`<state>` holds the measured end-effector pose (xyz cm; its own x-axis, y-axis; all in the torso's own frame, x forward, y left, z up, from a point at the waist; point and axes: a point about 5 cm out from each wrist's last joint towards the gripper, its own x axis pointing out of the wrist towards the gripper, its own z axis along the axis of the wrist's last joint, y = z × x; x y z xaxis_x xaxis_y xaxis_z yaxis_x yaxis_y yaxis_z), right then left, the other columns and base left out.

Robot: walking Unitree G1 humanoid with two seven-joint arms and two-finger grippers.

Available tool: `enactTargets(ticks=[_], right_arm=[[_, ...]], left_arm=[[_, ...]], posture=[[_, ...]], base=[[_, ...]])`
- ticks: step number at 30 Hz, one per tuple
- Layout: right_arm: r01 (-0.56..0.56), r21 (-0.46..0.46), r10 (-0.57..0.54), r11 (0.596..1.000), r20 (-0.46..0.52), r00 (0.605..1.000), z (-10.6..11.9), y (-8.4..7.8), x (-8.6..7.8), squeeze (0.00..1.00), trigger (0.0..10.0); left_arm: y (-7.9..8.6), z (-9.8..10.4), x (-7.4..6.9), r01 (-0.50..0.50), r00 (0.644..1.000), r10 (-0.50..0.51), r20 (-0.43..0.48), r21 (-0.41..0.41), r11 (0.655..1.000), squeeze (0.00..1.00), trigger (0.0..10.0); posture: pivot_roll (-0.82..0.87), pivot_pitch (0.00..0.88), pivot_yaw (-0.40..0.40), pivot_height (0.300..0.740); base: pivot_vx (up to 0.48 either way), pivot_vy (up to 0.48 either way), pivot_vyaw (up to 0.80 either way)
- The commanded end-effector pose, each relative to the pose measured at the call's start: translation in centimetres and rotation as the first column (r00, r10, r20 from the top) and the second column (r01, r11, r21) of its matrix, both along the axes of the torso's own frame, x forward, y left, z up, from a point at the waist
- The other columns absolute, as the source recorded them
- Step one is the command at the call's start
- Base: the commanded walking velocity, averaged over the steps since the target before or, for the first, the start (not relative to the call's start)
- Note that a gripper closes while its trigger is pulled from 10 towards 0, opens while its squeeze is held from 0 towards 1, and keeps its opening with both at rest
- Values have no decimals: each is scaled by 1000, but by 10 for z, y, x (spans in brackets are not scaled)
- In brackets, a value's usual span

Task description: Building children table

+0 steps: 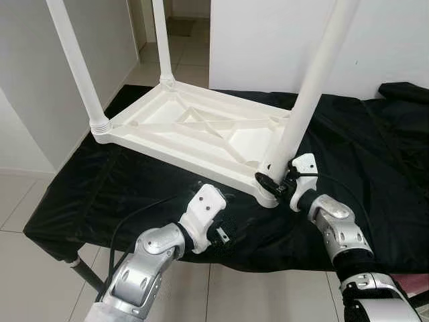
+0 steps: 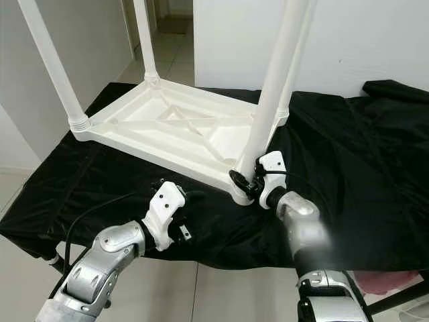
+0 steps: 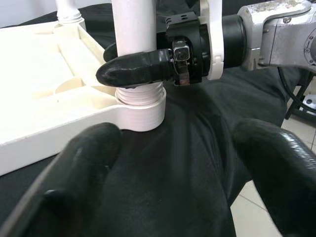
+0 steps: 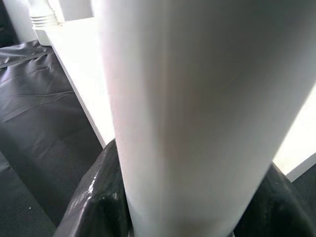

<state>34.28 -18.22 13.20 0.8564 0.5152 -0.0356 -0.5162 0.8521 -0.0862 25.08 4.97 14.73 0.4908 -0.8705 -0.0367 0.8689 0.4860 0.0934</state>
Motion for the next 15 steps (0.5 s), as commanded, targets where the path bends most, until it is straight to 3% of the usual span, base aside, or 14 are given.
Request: enactTargets(ticks=[1, 2, 10, 13, 15], right_arm=[[25, 16, -24, 1000, -36, 999, -8, -3, -3, 0, 10000], [33, 15, -32, 999, -33, 999, -8, -3, -3, 0, 10000], [95, 27, -95, 995, 4, 995, -1, -6, -5, 0, 10000], [193, 27, -194, 981, 25, 981, 1, -7, -11, 0, 10000], [193, 27, -194, 981, 25, 981, 1, -7, -11, 0, 10000]], left_arm=[[0, 0, 0, -33, 999, 33, 12, 10, 999, 1000, 10000], [0, 0, 1, -38, 999, 37, 27, 24, 999, 0, 10000], [2, 1, 7, -53, 998, 52, 40, 33, 998, 0, 10000], [-1, 1, 8, -54, 997, 53, 48, 31, 998, 0, 10000], [-1, 1, 8, -54, 997, 53, 48, 31, 998, 0, 10000]], posture=[[-5, 16, 19, 740], [-9, 11, 23, 740], [-21, 6, 26, 740], [-30, 0, 26, 740], [-30, 0, 26, 740]], base=[[0, 0, 0], [0, 0, 0], [0, 0, 0], [0, 0, 0], [0, 0, 0]])
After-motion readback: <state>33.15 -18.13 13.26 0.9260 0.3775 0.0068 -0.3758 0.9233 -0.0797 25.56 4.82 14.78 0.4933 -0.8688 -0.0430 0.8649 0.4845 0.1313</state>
